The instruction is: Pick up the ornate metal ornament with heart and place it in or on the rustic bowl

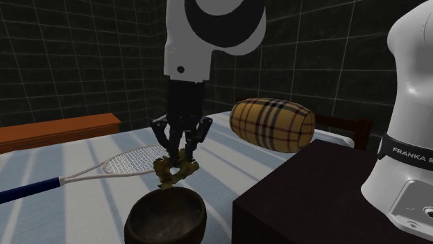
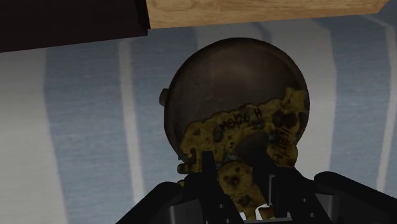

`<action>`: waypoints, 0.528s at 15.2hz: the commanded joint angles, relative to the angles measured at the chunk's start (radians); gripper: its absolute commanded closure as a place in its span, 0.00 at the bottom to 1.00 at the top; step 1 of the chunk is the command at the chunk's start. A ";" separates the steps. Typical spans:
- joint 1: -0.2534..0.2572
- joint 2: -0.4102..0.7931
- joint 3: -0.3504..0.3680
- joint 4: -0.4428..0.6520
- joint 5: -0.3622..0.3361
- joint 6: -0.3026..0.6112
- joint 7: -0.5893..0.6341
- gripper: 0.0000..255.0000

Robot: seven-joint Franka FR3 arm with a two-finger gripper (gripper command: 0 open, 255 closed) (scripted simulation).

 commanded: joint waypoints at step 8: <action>0.039 0.135 0.017 0.055 -0.035 0.085 0.082 1.00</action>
